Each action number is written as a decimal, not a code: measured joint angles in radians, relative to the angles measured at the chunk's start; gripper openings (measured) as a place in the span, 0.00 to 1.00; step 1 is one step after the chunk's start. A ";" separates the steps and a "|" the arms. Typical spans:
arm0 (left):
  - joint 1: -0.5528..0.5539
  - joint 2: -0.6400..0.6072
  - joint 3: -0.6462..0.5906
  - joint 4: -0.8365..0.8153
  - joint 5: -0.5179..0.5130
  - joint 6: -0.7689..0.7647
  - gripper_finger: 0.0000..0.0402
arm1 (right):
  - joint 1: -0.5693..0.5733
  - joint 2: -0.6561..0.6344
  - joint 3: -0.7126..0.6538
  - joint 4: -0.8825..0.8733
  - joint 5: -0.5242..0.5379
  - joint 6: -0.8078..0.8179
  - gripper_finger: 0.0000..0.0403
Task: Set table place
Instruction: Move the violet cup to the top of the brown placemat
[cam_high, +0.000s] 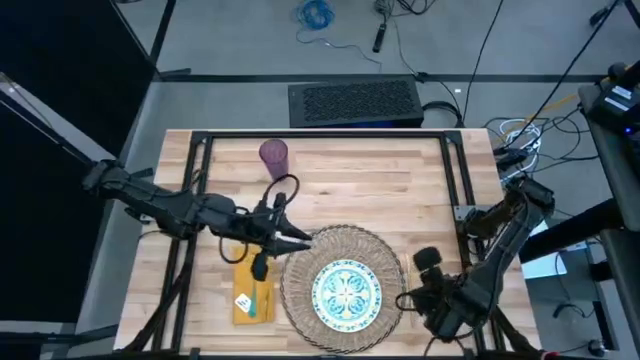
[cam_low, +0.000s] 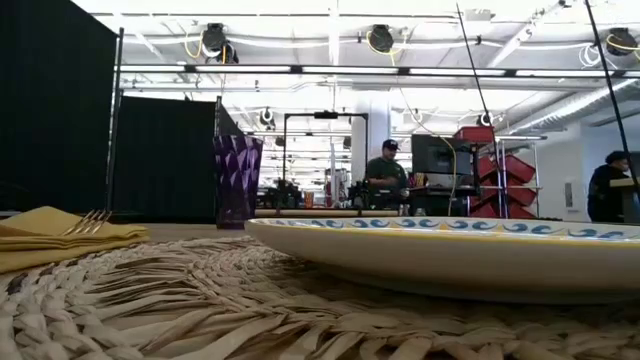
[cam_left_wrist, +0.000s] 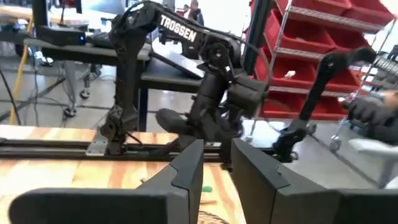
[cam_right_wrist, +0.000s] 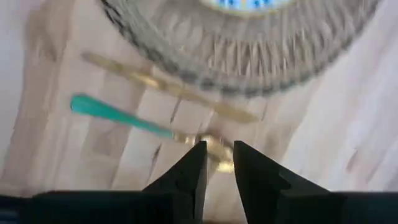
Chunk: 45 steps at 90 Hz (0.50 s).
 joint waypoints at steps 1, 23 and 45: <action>-0.004 -0.001 0.000 -0.001 -0.004 -0.010 0.17 | 0.005 0.000 0.000 -0.008 -0.001 0.012 0.16; -0.120 -0.044 0.000 -0.115 -0.231 -0.042 0.15 | 0.088 -0.002 0.000 -0.118 -0.062 0.345 0.16; -0.216 -0.111 0.000 -0.215 -0.461 0.009 0.15 | -0.009 -0.024 0.000 0.066 0.375 0.260 0.16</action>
